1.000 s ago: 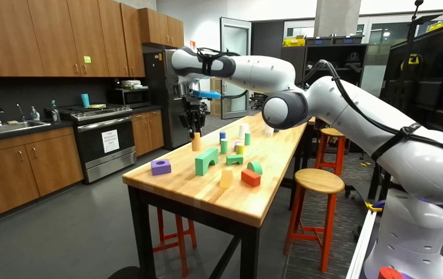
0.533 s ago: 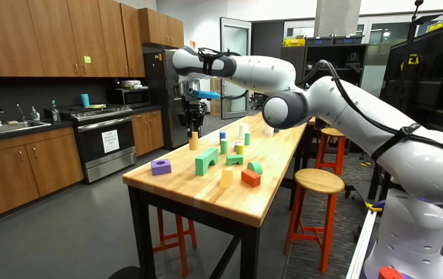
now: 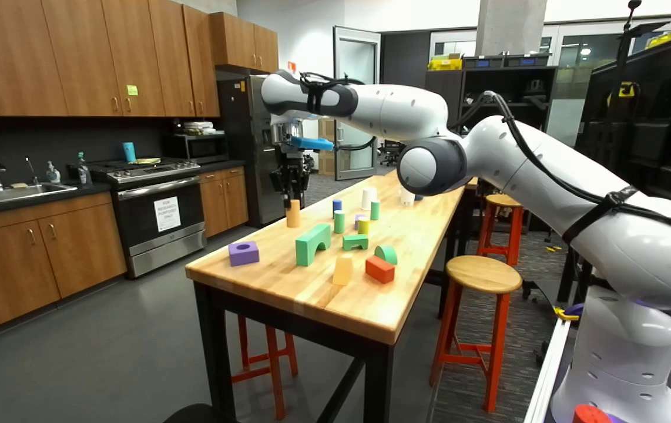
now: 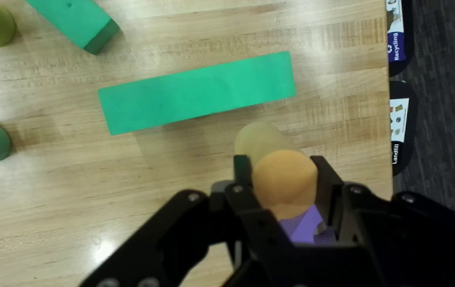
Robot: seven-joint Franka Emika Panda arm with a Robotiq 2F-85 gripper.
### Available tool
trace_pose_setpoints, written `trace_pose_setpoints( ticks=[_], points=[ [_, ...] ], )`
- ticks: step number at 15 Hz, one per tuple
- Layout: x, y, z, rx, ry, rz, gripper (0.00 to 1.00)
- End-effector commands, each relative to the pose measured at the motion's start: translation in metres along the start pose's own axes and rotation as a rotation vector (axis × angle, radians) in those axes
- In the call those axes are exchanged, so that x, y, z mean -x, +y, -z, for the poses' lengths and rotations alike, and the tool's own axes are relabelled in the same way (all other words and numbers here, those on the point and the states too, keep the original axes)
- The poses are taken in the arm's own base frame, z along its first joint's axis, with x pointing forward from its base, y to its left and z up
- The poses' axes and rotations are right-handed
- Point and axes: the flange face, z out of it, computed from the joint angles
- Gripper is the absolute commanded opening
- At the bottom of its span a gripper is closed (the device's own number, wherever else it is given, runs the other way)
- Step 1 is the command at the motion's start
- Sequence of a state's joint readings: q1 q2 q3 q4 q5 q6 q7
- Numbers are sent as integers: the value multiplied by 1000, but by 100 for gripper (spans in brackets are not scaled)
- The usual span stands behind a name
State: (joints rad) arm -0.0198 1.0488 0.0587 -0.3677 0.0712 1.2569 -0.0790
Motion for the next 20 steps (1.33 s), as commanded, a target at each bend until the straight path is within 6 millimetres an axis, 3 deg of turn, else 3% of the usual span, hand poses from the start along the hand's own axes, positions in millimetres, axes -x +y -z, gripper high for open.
trace_pose_setpoints(
  ticks=[1,3,4,20],
  points=[
    [0,0,1,0,-1,0,40],
    [0,0,1,0,-1,0,40],
    [0,0,1,0,-1,0,15],
    [11,2,-3,44,-78,1,15]
  ],
)
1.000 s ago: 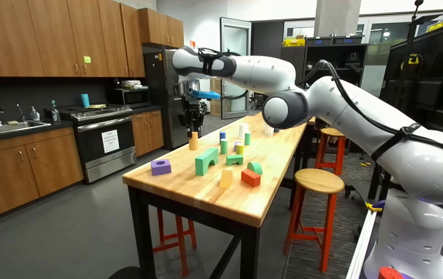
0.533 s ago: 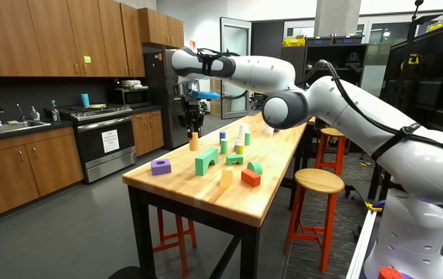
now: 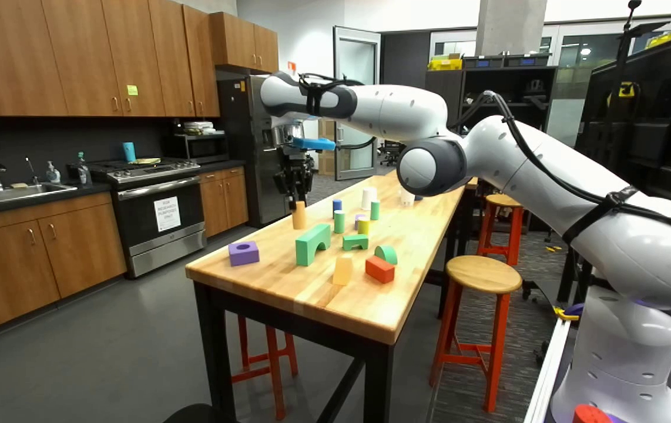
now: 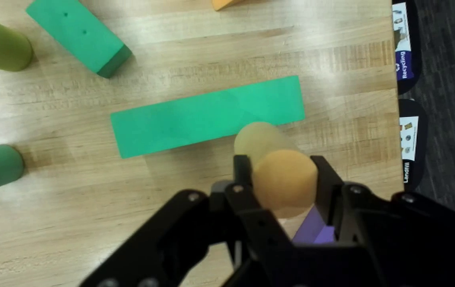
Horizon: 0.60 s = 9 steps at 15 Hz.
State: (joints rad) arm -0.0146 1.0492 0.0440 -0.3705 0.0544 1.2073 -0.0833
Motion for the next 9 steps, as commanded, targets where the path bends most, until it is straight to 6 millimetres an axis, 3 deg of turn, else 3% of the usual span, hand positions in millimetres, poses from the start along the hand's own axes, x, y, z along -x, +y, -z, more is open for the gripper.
trace_pose_setpoints(
  ticks=[1,9],
  points=[
    [6,0,3,23,-30,8,15],
    [13,-3,0,8,-82,38,15]
  ],
)
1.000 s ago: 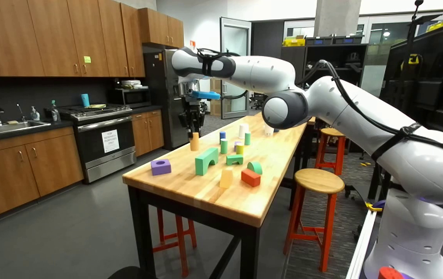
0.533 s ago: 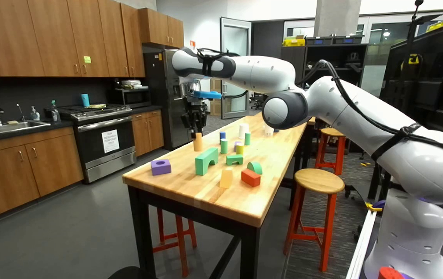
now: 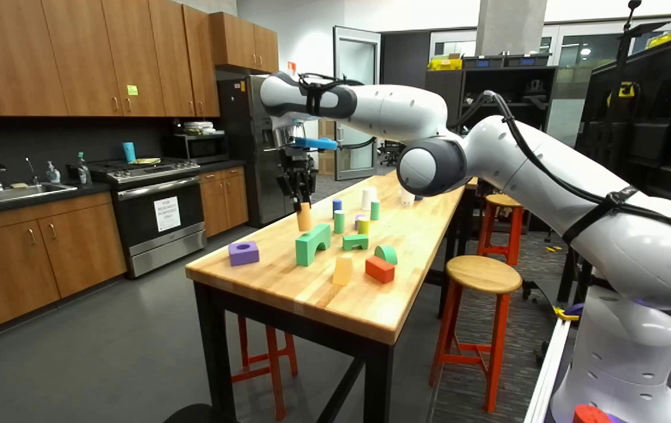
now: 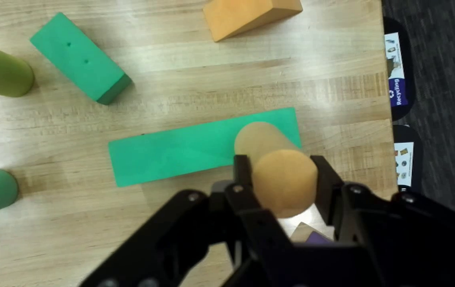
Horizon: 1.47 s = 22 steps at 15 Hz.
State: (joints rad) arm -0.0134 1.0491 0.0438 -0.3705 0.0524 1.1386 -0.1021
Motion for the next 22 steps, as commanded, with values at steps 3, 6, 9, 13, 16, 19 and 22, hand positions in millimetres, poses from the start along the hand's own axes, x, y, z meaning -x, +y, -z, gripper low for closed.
trace_pose_setpoints(
  ticks=[3,6,9,13,16,19,22],
  points=[
    [6,-3,6,6,-15,30,15],
    [1,-5,4,0,5,33,15],
    [-3,-8,1,-2,19,35,15],
    [-3,-8,0,0,17,35,15],
    [-3,-7,-1,-1,12,36,15],
    [-1,-6,2,-2,13,33,15],
    [-1,-3,4,-9,16,31,15]
  ],
)
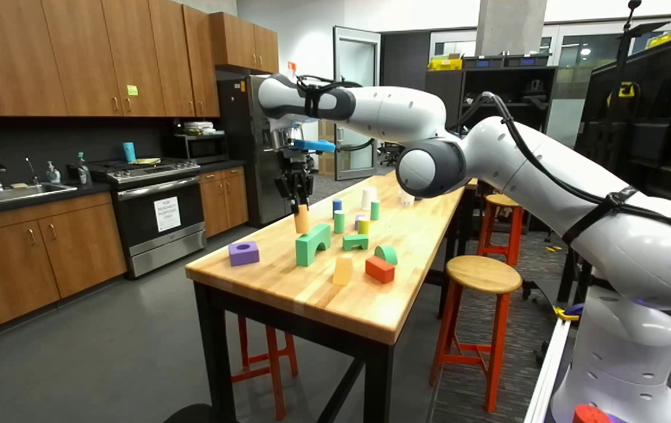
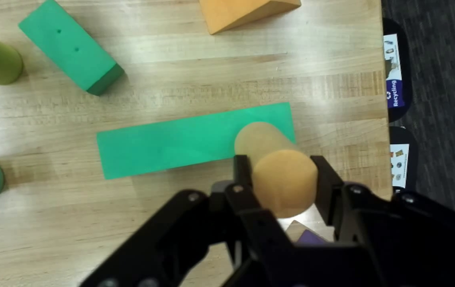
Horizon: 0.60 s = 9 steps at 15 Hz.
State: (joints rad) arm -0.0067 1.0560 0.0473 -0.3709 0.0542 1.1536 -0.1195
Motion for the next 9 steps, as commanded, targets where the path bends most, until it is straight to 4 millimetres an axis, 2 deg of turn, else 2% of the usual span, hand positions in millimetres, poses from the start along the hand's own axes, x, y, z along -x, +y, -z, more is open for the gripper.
trace_pose_setpoints(
  ticks=[1,9],
  points=[
    [4,2,8,-10,9,6,15],
    [8,11,11,-32,7,16,15]
  ],
)
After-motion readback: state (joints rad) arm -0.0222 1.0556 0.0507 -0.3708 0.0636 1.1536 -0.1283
